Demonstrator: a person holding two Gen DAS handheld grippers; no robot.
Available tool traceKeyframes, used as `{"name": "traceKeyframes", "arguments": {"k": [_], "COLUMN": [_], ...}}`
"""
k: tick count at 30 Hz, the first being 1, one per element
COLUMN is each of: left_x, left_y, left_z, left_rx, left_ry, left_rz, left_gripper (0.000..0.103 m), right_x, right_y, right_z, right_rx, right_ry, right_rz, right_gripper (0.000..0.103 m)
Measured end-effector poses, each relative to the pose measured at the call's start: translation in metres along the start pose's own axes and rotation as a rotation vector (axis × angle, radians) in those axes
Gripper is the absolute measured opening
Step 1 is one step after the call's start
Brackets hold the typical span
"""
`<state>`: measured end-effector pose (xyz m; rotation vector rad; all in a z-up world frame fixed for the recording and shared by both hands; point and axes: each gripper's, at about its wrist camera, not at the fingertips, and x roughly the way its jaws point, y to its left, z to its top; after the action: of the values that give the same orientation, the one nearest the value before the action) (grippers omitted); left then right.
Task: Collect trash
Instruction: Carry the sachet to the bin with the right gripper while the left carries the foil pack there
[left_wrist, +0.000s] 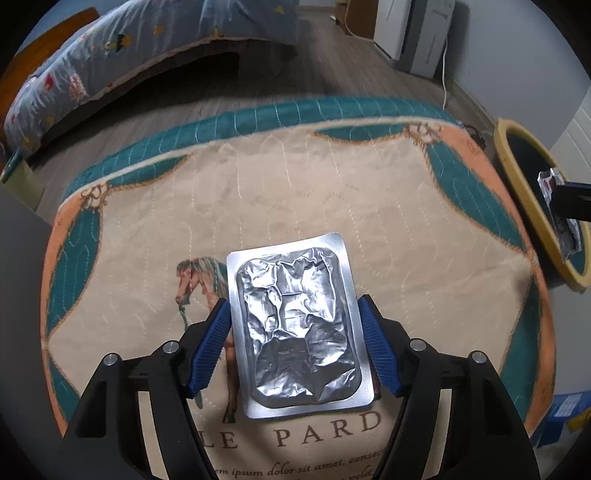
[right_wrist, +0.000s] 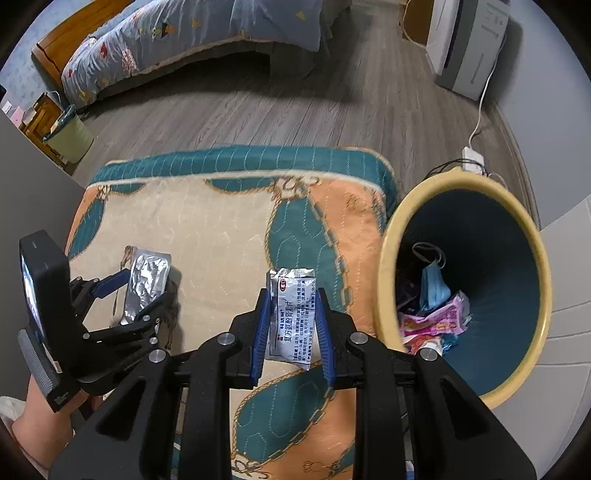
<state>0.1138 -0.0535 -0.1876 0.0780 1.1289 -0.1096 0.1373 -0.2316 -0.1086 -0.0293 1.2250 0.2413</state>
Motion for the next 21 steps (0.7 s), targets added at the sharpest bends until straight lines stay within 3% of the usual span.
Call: {"name": "traceKeyframes", "arguments": {"k": [4,9,15,21], "left_x": [-0.012,-0.024,-0.040,-0.058], "left_y": [-0.003,-0.020,-0.053,-0.118], "left_z": [0.005,0.011,0.018,0.020], "left_rx": [-0.008,0.032,0.103,0.283], "left_ry": [-0.043,-0.082,-0.134,-0.193], "left_rz": [-0.024,-0.048,-0.094,-0.128], "left_gripper": [0.070,0.070,0.070,0.070], "right_x": [-0.023,-0.048,-0.055,-0.043], "right_y": [-0.023,-0.080,-0.145,-0.188], "right_z": [0.010,0.014,-0.001,-0.019], "right_rx": [0.026,0.085,0.192,0.302], "right_ry": [-0.071,-0.134,-0.131,-0.098], "right_rz": [-0.031,-0.117,-0.156,-0.149], "right_gripper": [0.023,0.024,0.024,0.024]}}
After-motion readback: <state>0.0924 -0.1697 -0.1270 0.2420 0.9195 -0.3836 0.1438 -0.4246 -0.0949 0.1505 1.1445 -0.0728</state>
